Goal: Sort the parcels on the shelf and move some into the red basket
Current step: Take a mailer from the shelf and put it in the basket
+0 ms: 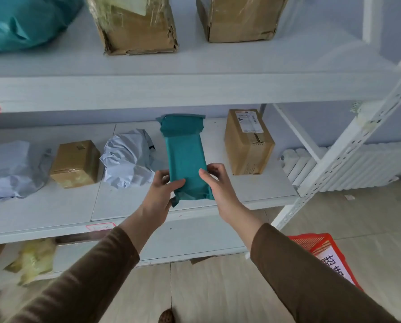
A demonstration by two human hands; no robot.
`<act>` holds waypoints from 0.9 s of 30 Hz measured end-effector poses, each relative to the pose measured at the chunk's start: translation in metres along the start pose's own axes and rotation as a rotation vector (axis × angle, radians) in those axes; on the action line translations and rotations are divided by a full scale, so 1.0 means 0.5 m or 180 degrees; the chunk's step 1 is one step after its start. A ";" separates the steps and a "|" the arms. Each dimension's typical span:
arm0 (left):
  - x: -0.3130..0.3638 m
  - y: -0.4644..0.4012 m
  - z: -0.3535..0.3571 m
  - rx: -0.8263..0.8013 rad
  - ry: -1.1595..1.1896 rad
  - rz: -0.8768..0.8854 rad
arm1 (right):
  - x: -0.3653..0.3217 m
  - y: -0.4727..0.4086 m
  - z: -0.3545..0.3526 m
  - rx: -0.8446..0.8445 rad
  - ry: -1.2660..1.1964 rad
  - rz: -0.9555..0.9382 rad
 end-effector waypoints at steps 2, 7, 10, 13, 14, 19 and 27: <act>-0.007 0.071 0.011 -0.0011 -0.0043 0.0322 | -0.009 0.058 -0.024 -0.0148 -0.0201 0.0053; -0.028 0.209 0.050 -0.0164 -0.0638 0.0909 | -0.027 0.176 -0.084 -0.0787 -0.0487 0.0466; -0.042 0.247 0.063 -0.0196 -0.0579 0.0972 | -0.038 0.223 -0.109 -0.0957 -0.0591 0.0436; -0.047 0.260 0.078 -0.0249 -0.0259 0.0731 | -0.043 0.262 -0.109 -0.1052 -0.0073 0.0151; -0.051 0.262 0.083 -0.0274 -0.0111 0.0618 | -0.043 0.274 -0.106 -0.1025 0.0286 -0.0043; -0.088 0.243 0.087 -0.0465 0.0663 0.0160 | -0.044 0.328 -0.081 -0.0778 0.2194 -0.1358; -0.079 0.245 0.139 -0.0505 0.0477 0.0109 | -0.049 0.343 -0.078 -0.0302 0.3415 -0.2012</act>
Point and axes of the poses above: each hand's wrist, its own y-axis away from the middle knuckle, its own z-axis out of the palm, x = y × z, the point moved 3 cm from there along -y, towards the middle knuckle, and after that the axes turned 13 degrees about -y, right-handed, at the moved point
